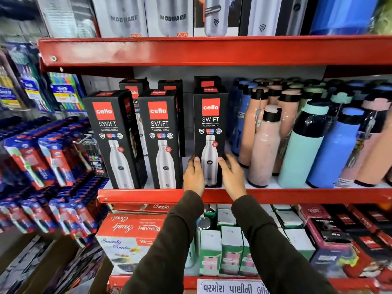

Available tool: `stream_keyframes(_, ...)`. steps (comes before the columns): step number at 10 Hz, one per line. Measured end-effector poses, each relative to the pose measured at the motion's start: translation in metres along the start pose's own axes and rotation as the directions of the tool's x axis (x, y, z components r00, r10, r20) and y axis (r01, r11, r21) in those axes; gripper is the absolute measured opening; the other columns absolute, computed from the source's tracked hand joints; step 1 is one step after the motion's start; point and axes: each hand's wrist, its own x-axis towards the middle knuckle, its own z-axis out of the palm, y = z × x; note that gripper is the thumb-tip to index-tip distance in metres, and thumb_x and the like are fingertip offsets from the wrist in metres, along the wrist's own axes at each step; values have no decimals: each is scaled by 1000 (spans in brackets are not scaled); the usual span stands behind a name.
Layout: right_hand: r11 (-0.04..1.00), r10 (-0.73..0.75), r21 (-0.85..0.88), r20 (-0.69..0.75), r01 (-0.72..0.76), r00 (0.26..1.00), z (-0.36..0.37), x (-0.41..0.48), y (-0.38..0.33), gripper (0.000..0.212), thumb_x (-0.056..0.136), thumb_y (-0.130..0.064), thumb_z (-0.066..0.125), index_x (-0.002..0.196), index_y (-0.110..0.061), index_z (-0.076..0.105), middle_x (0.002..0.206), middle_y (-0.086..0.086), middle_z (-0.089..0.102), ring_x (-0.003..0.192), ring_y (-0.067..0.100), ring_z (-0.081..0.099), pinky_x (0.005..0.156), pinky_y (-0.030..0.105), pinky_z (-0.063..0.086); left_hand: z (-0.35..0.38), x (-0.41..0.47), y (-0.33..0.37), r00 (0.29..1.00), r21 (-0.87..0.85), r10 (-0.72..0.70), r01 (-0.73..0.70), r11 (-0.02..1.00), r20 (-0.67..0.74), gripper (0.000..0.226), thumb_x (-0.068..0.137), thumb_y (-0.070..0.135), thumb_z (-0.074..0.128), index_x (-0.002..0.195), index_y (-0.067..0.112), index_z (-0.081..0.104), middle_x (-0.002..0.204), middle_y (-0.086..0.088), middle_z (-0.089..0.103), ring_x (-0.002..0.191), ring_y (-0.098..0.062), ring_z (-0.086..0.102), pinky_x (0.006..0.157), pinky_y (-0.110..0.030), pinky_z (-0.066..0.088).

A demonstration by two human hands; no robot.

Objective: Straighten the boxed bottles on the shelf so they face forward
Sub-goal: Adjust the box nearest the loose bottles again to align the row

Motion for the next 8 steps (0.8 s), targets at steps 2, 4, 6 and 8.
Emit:
stream_keyframes(2,999,-22,-25,16,22,1000,-8,-22,-1,39,98,-27,52,136,-17,52,122,-6,59,112,4,53,84,3,39,-8,-21,0,999,62,35,-35,997,-4,45,102,36,33,141,19,46,143,-3,53,134,-19,45,103,-20,26)
stream_keyframes(4,998,-23,-53,2,23,1000,-11,-32,-6,37,100,-27,47,135,-15,53,127,-5,59,116,5,51,83,-3,33,-11,-31,0,998,93,62,-63,994,13,45,102,39,32,140,22,47,140,-1,56,131,-19,49,104,-23,31)
stream_keyframes(6,991,-37,-125,26,40,999,-11,-32,-9,37,102,-26,43,135,-15,54,133,3,61,116,9,53,83,5,30,-12,-31,6,1000,120,19,-21,993,18,48,102,41,31,141,19,46,142,-5,54,133,-23,47,107,-27,30)
stream_keyframes(8,991,23,-133,36,-18,999,-11,-25,-10,43,102,-25,40,145,-18,41,149,4,46,139,21,41,107,22,26,-12,-30,10,999,94,36,-35,995,-18,53,102,36,34,149,14,30,150,-9,44,140,-26,40,116,-32,27)
